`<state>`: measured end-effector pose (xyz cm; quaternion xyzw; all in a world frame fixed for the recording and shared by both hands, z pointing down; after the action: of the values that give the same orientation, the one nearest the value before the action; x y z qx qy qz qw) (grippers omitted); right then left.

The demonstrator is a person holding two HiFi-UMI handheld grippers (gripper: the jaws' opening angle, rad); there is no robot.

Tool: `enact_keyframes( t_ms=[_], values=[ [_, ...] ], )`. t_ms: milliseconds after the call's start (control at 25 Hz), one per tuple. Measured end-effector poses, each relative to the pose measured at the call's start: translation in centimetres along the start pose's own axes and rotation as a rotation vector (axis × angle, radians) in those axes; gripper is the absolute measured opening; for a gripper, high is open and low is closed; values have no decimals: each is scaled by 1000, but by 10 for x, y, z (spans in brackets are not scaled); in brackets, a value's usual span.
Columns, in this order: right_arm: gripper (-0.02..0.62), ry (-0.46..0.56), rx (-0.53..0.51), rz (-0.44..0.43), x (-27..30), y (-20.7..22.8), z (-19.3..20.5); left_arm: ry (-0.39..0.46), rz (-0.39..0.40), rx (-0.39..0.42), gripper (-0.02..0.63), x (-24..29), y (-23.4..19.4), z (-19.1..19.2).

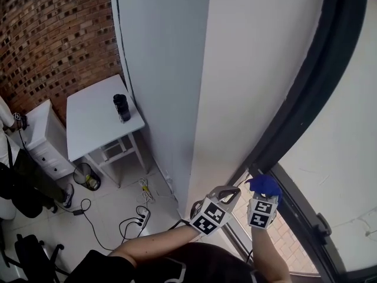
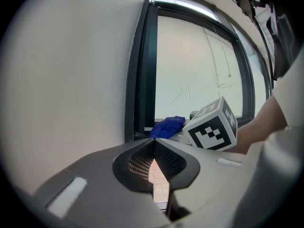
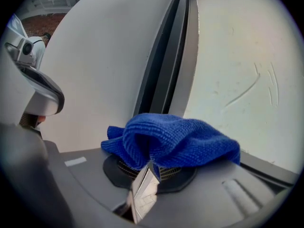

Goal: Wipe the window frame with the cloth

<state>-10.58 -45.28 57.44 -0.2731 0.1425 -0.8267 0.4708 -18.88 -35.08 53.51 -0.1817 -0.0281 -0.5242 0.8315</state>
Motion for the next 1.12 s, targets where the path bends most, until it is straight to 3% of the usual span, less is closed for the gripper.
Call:
enact_keyframes(
  t_ms=[440,600,760,1120],
  values=[
    [54,-11,11,-4,0,-2,-6,12,34,-12,-6,-16,3,-6],
    [54,-9,26,-12,-1,-3,-6,30,63,25,-8,-23,9,-8],
    [57,33,6,-45,-18,-13,-19,49,36,31,-8,-34,2,-13],
    [57,44,71,3,-67,-30,-17,36,93,28,-8,-43,10,-5]
  ],
)
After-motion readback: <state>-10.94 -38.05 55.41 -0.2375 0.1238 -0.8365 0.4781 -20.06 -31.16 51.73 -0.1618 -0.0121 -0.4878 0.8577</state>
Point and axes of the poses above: the fingertips, and each gripper's own axes: x forward along the fingers, y to its right, z out of its underside, the point moved 2 cm from there along -x, backward along the fingers, and after that the axes turned 15 degrees about -x, right-handed, at the moved point
